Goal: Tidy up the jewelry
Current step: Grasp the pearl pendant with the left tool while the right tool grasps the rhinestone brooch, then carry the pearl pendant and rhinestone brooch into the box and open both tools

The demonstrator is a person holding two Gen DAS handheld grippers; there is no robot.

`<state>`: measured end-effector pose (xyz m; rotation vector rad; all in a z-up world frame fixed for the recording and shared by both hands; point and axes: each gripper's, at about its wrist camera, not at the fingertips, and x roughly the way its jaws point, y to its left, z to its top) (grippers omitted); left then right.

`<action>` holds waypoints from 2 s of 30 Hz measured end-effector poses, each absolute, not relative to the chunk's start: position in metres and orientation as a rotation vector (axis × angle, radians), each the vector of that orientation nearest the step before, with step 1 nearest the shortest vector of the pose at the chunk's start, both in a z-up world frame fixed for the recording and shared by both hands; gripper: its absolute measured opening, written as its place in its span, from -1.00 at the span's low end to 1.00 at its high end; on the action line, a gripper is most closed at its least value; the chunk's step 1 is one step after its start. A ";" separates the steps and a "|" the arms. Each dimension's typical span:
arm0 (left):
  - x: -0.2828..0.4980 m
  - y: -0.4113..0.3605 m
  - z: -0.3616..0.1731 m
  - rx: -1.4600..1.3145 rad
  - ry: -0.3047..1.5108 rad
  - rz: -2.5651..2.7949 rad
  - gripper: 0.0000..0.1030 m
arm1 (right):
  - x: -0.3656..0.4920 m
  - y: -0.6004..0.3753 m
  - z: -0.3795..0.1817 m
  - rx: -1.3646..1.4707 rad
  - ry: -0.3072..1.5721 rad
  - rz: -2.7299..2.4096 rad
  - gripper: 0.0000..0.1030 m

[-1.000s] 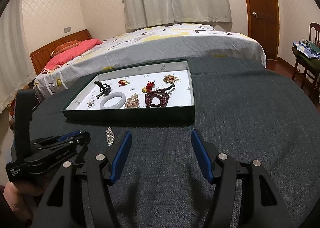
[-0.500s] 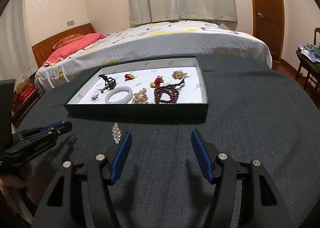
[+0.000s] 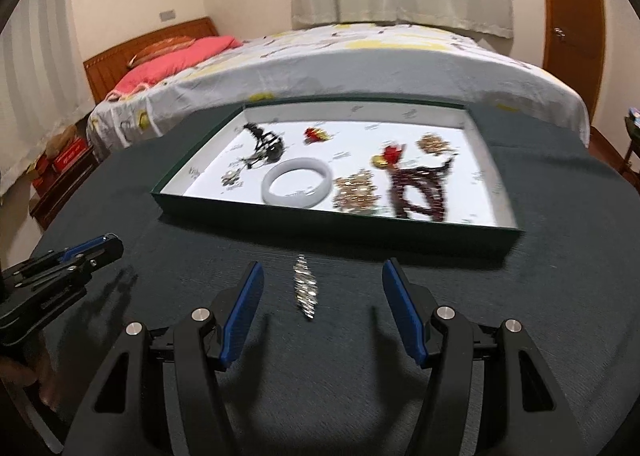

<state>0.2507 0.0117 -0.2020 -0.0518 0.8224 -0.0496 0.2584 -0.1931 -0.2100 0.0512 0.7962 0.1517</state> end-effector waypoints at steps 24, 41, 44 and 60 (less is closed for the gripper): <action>0.253 -0.012 -0.186 -0.052 0.780 -0.117 -0.58 | 0.251 -0.202 -0.194 0.108 0.778 0.207 -0.73; 0.320 -0.087 -0.136 -0.004 0.628 -0.253 -0.58 | 0.304 -0.250 -0.133 0.120 0.600 0.110 -0.73; 0.339 -0.096 -0.135 -0.004 0.610 -0.247 -0.58 | 0.321 -0.254 -0.131 0.109 0.588 0.095 -0.73; 0.427 -0.142 -0.195 0.064 0.745 -0.231 -0.58 | 0.393 -0.261 -0.203 0.094 0.749 0.055 -0.73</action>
